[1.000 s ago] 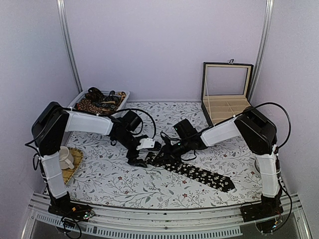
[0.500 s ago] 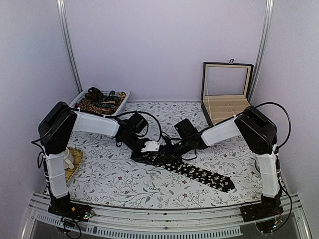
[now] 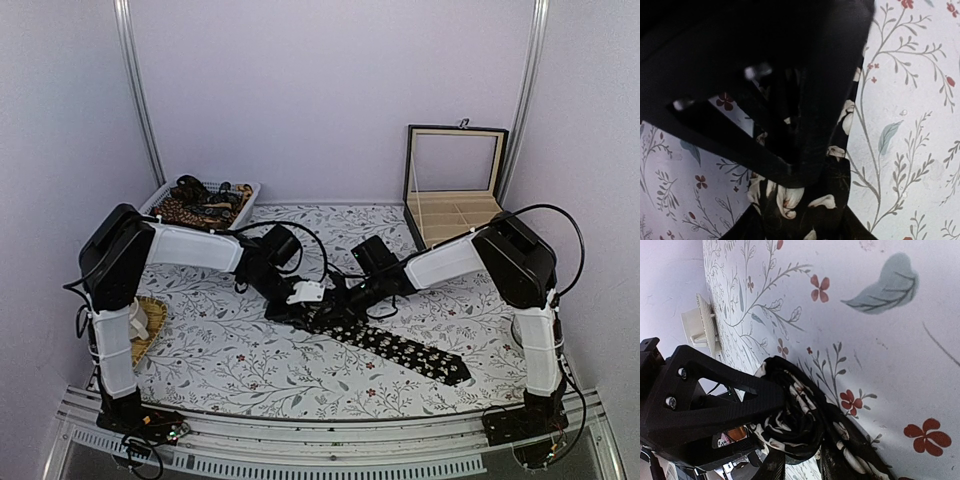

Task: Roll the ties
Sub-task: Roll the tie at the center of the board.

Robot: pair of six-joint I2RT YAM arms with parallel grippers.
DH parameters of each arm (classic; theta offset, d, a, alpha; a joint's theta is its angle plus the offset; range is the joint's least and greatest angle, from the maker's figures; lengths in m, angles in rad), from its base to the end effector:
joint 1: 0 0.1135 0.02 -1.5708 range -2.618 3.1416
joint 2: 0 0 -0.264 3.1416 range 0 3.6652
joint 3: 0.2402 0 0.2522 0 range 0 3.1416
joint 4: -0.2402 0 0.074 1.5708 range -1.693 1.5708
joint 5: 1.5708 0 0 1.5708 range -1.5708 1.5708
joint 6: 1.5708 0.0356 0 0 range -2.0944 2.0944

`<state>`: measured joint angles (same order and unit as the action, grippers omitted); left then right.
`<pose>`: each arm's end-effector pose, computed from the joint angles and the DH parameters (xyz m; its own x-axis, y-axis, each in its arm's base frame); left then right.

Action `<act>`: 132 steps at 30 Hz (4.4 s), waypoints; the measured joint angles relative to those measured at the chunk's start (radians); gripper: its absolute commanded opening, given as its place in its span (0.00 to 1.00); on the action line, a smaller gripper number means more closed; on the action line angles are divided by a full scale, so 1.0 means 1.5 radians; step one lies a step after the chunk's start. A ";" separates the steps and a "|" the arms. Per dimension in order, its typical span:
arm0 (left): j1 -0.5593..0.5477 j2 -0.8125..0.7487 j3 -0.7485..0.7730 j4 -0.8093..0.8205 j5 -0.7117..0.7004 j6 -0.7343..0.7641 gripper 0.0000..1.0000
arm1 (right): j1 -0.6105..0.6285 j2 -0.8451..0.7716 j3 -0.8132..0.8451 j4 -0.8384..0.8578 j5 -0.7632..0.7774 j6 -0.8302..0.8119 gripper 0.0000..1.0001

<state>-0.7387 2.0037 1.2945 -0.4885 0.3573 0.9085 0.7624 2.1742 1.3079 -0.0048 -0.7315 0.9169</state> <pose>0.2835 -0.2751 0.1392 0.1484 0.8641 -0.4810 0.9888 -0.1213 0.0872 0.3010 0.3203 0.1062 -0.9914 -0.1300 0.0139 -0.0627 0.5660 0.8220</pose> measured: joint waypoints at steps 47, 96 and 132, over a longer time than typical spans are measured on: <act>0.053 -0.102 -0.289 0.408 0.105 -1.056 0.50 | 0.033 0.000 -0.011 0.045 0.060 -0.011 0.18; -0.163 0.011 0.016 -0.004 -0.553 -0.923 0.09 | -0.074 -0.195 -0.205 -0.061 0.098 -0.134 0.51; -0.297 0.205 0.253 -0.306 -0.810 -0.910 0.53 | -0.153 -0.269 -0.282 -0.022 0.062 -0.100 0.48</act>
<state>-1.1835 2.3108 1.6733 -0.9478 -0.8574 -0.4564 0.5335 1.7702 0.8848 -0.0376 -0.6384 0.7670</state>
